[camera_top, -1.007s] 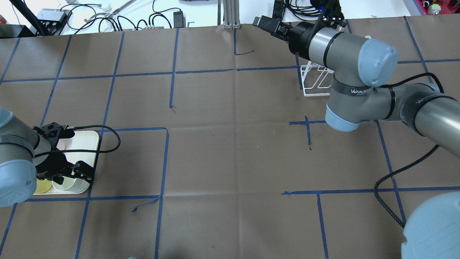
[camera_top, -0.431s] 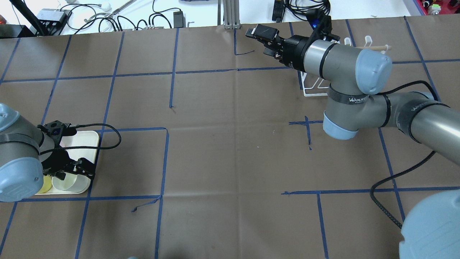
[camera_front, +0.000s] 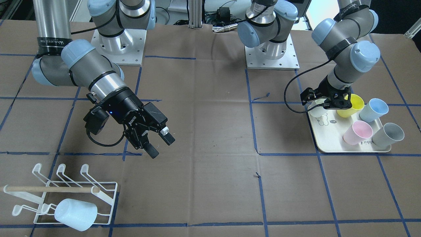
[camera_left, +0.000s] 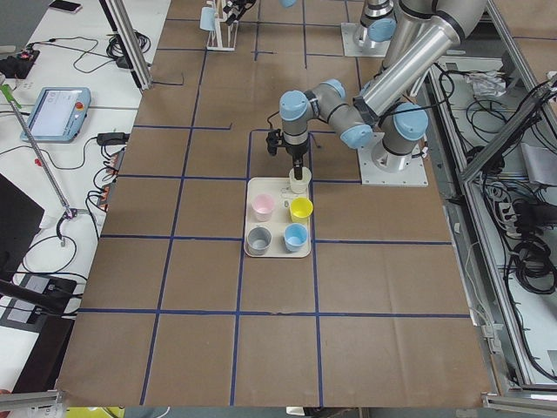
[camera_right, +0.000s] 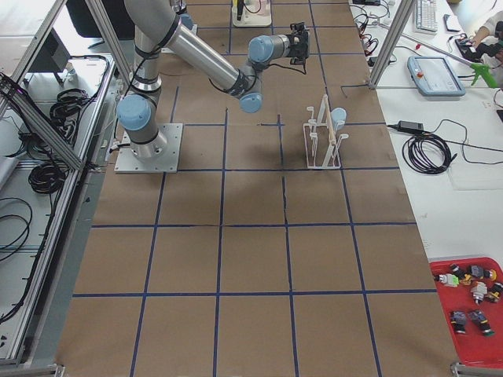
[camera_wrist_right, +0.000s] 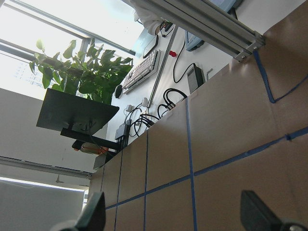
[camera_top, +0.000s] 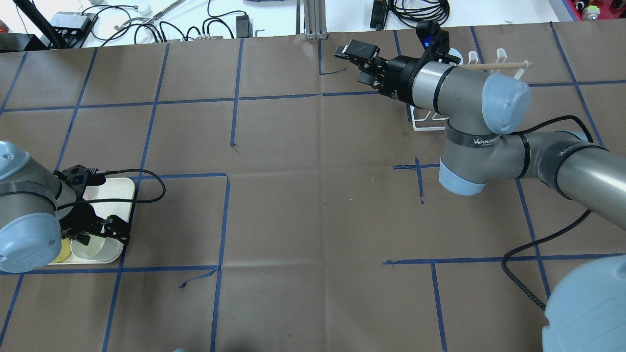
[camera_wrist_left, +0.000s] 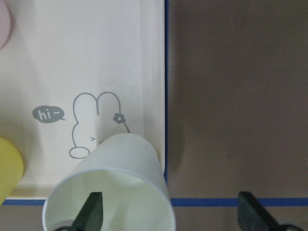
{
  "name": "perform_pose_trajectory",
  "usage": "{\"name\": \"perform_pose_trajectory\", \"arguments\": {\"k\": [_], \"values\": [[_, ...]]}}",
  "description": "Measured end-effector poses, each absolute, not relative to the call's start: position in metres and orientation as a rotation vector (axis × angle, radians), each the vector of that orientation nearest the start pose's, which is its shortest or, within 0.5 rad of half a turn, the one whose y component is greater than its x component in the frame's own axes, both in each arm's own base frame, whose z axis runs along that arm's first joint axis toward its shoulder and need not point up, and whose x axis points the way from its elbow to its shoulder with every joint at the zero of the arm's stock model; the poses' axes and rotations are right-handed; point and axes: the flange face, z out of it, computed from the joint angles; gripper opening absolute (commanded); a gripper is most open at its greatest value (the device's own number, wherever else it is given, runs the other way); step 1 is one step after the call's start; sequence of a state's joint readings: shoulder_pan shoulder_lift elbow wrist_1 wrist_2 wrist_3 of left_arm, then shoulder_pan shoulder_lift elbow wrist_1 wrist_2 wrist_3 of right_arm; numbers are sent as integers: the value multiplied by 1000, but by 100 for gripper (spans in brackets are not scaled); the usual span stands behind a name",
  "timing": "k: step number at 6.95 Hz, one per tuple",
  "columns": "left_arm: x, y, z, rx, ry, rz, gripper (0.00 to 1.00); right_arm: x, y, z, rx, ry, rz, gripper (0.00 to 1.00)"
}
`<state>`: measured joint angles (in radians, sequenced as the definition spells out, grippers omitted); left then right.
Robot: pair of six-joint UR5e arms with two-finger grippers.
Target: Transfer IKEA cup to right arm and place on rack
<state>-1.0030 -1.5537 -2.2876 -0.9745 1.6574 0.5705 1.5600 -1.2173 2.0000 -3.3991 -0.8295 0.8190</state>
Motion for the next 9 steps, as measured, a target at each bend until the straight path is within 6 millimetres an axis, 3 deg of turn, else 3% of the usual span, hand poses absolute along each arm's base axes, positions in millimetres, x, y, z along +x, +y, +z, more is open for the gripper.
{"name": "perform_pose_trajectory", "arguments": {"k": [1,2,5,6,7,8,9], "values": [[101,-389,225,12,3114,216,11,195,-541,334,407,1983,-735,100],[103,-389,225,12,3101,231,0,195,-541,333,415,1981,-728,100],[107,-390,232,12,3069,238,0,195,-541,329,426,1983,-716,100],[109,-393,243,12,3064,223,0,195,-541,328,428,1984,-715,100],[115,-404,265,15,3063,218,0,195,-541,329,427,1984,-717,100],[124,-422,301,22,3073,230,0,195,-541,330,427,1983,-719,100],[133,-444,349,28,3105,235,0,195,-540,330,426,1983,-721,100]]}}
